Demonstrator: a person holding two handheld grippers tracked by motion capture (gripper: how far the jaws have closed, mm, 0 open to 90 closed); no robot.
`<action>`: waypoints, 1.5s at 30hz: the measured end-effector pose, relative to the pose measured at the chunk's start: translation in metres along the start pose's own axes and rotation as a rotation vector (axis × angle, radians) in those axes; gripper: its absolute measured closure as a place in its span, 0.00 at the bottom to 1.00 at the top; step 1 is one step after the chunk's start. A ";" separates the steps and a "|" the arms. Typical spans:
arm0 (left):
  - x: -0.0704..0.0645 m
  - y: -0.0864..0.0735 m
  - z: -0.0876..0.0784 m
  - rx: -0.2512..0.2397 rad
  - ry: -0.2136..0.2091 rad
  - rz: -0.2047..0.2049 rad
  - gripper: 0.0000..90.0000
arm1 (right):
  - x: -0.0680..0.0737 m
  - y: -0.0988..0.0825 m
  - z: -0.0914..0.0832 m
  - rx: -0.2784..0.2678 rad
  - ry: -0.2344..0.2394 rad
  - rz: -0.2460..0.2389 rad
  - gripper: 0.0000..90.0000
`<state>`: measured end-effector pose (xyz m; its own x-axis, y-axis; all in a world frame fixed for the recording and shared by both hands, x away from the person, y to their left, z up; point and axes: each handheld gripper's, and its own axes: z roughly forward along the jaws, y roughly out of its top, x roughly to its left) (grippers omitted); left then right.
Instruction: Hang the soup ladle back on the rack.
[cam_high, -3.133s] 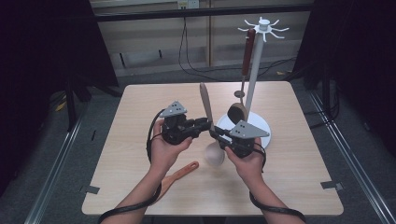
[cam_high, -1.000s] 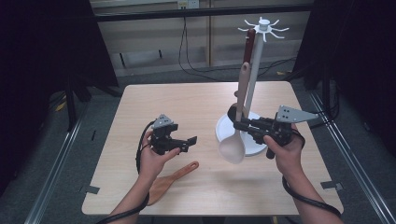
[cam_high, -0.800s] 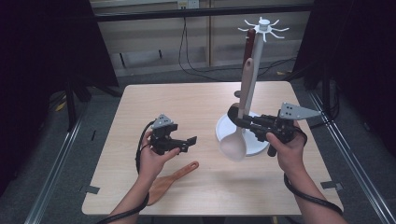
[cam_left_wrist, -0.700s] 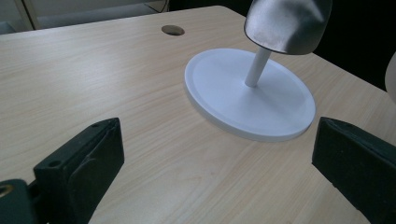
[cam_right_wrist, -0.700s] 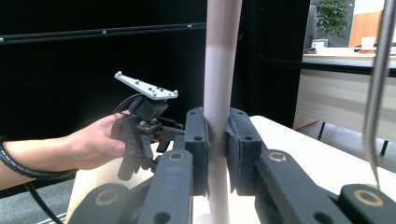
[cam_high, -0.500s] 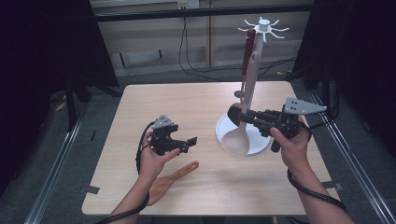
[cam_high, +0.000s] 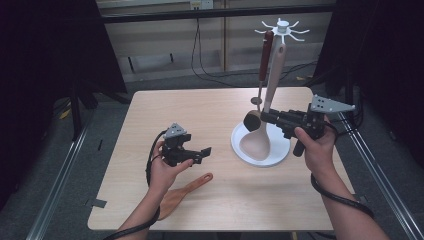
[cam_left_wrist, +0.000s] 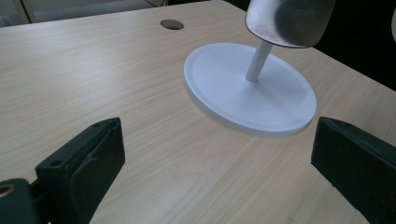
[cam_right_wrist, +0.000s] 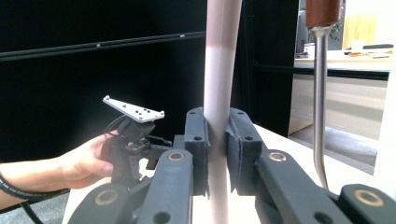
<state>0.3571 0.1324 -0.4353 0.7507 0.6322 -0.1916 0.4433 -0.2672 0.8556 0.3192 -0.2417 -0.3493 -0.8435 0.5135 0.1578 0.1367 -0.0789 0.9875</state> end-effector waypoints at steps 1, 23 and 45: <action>0.000 0.000 0.000 0.001 0.000 0.001 0.03 | -0.001 0.000 0.000 0.001 0.004 -0.003 0.89; 0.001 0.000 0.000 0.007 0.001 0.005 0.03 | -0.015 0.001 0.003 -0.016 0.011 0.048 0.89; -0.001 0.000 -0.001 0.007 0.002 0.015 0.04 | -0.026 -0.012 -0.006 -0.092 -0.035 0.144 0.86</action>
<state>0.3561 0.1326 -0.4349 0.7561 0.6297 -0.1781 0.4355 -0.2812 0.8551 0.3360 -0.2593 -0.3657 -0.7996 0.5210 0.2987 0.2048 -0.2309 0.9512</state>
